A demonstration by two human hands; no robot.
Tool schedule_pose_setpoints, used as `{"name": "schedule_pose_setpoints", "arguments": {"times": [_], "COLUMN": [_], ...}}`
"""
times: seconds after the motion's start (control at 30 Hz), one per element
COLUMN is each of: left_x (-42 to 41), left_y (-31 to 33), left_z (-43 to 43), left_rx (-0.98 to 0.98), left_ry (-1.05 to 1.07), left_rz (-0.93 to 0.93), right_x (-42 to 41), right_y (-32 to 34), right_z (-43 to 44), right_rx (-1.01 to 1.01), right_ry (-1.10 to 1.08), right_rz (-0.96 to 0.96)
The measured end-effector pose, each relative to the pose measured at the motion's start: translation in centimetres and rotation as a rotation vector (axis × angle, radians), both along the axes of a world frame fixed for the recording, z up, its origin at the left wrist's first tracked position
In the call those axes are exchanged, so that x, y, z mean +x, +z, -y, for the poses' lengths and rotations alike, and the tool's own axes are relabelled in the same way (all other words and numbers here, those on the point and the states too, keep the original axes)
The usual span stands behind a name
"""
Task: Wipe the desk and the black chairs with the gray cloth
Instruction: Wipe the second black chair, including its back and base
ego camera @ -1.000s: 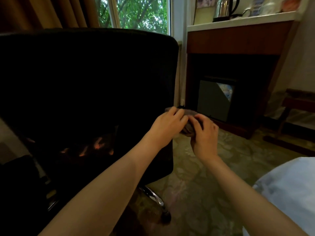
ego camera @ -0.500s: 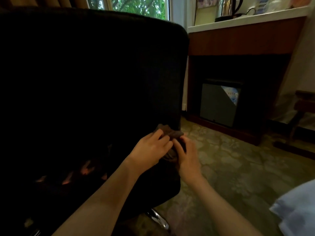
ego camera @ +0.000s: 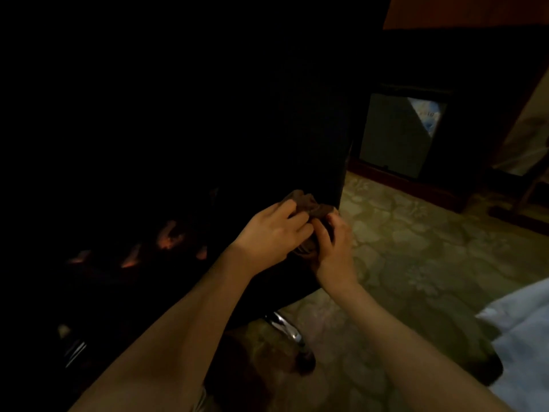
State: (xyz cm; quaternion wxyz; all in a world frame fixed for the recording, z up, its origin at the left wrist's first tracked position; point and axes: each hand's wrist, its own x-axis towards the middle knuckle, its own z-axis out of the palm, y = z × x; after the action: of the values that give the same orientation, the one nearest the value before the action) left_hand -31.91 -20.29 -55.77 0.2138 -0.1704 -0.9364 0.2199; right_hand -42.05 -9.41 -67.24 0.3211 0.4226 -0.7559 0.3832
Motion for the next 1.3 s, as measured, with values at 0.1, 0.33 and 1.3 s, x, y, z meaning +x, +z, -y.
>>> {"name": "schedule_pose_setpoints", "arguments": {"times": [0.1,0.33,1.3], "left_x": [0.9,2.9,-6.2], "left_y": [-2.4,-5.9,-0.3], "left_z": [0.9,1.8,-6.8], "left_rx": [0.010,0.054,0.022], "left_ry": [-0.027,0.073,0.229], "left_rz": [-0.054,0.098,0.160], "right_x": [0.4,2.8,-5.0], "right_y": [-2.5,-6.3,0.3], "right_z": [0.4,1.0,-5.2], "right_rx": [0.035,0.100,-0.100], "right_ry": [0.026,0.055,-0.032], "right_rz": [-0.093,-0.022,0.491]}}
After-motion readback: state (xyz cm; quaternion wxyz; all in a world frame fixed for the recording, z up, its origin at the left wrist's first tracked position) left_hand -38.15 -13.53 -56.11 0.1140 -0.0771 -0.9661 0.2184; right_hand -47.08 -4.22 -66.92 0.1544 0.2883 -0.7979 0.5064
